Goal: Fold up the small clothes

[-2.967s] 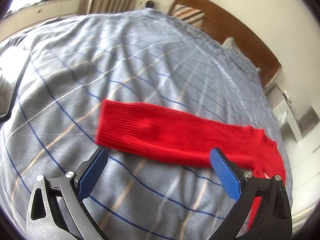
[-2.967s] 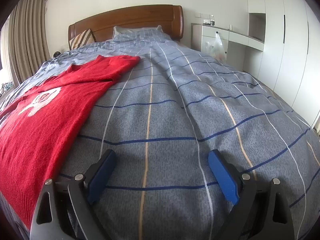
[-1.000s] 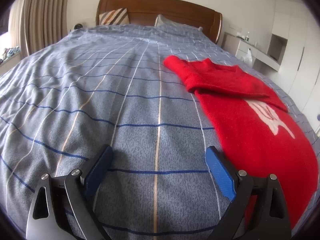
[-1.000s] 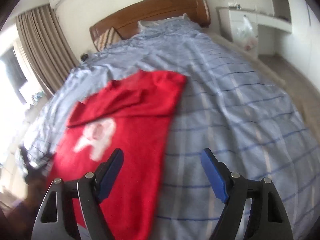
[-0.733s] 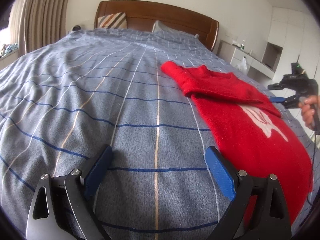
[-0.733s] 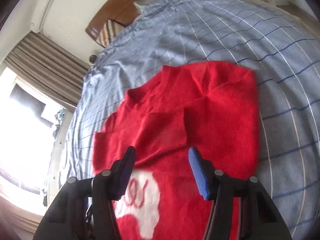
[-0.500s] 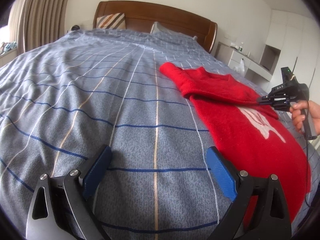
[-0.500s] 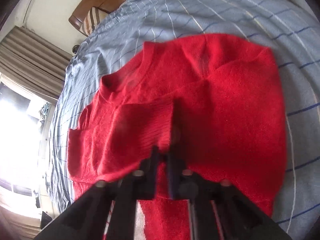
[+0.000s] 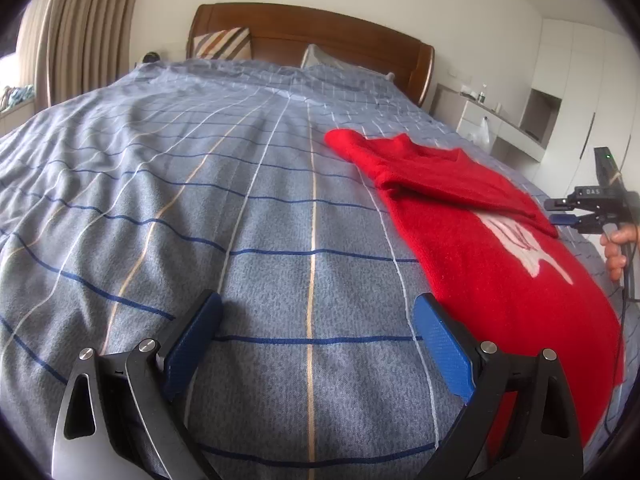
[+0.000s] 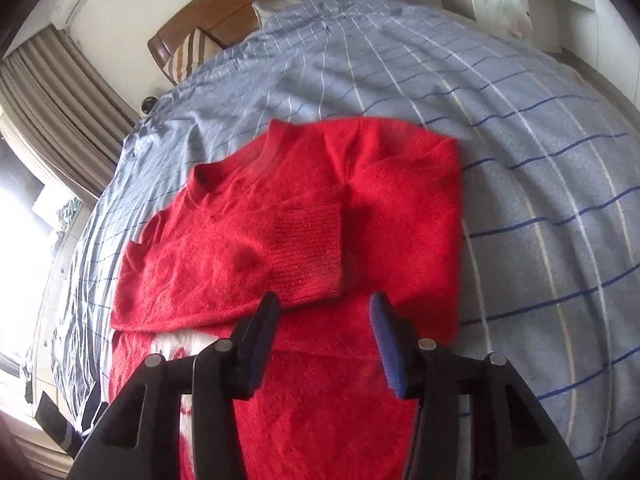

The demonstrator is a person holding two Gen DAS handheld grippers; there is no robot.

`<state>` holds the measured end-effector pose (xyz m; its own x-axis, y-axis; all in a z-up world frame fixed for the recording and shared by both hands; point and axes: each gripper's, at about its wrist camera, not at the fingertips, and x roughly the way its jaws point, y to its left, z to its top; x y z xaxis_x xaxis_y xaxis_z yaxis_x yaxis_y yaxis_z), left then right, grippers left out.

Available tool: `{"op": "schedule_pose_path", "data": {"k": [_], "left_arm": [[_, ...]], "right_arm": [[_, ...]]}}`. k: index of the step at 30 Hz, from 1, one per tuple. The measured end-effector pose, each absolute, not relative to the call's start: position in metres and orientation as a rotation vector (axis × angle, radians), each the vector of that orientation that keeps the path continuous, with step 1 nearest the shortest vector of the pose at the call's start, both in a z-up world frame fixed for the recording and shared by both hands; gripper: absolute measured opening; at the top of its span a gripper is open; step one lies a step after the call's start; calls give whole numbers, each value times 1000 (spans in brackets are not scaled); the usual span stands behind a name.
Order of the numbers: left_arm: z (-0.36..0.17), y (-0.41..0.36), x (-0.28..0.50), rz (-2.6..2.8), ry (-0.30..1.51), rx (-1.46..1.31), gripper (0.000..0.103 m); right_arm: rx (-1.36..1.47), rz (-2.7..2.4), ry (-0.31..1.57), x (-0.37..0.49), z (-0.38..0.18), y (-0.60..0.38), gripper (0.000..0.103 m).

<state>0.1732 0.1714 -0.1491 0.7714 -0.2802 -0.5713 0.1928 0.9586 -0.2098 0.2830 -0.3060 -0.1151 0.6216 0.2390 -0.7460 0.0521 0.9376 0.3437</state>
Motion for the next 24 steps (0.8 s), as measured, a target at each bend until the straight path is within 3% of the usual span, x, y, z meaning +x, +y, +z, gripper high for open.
{"op": "schedule_pose_path", "data": {"k": [6, 12, 18, 24], "left_arm": [[-149, 171, 173, -256, 641, -142, 97], [-149, 169, 174, -242, 649, -126, 97], [-150, 166, 174, -218, 655, -98, 98], [-151, 164, 172, -208, 648, -91, 98]], "right_arm": [[129, 58, 747, 200, -103, -338, 63], [-25, -65, 661, 123, -122, -364, 68], [32, -122, 676, 104, -162, -383, 73], [15, -128, 669, 102, -166, -381, 79]]}}
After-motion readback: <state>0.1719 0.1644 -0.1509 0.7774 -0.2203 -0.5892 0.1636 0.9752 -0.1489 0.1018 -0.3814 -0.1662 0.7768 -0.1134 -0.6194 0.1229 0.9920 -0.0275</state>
